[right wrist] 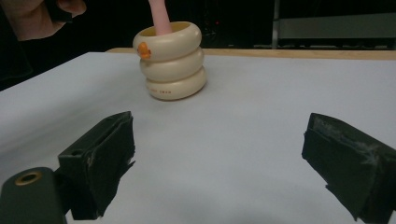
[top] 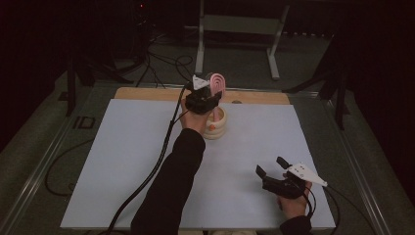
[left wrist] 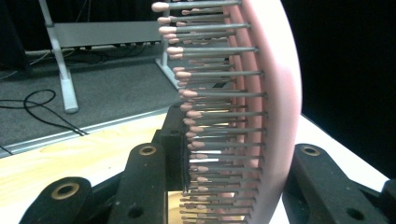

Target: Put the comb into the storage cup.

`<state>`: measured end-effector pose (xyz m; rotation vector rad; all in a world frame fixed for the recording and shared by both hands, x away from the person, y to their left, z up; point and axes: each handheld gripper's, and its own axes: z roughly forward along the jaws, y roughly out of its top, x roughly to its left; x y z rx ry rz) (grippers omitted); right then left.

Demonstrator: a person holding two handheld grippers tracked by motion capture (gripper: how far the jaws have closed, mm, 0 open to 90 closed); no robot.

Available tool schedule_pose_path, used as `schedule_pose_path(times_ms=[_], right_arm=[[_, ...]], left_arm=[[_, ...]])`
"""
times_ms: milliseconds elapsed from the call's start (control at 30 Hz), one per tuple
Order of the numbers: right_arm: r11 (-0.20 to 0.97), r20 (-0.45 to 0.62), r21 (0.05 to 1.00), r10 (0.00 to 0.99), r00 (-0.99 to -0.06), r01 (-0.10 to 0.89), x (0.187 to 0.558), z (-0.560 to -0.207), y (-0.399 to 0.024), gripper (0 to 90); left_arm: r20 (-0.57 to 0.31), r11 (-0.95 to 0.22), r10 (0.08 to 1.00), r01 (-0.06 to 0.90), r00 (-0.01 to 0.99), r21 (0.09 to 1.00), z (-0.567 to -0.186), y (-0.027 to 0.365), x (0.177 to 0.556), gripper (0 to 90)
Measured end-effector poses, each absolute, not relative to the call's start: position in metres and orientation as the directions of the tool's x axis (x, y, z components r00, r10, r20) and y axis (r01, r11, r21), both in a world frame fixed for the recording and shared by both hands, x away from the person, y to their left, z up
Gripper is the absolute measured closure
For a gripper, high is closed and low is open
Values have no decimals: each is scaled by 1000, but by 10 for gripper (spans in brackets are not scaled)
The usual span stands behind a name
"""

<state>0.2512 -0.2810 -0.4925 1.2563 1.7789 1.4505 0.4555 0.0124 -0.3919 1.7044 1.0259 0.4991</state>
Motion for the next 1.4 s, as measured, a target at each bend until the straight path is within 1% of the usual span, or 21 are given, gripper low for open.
schedule_pose_path(times_ms=[1400], right_arm=[[1,151,945,886,-438,328,251,-493,-279,91]], left_arm=[[-140,-106,835,406,533,908,-402,12,458,640]])
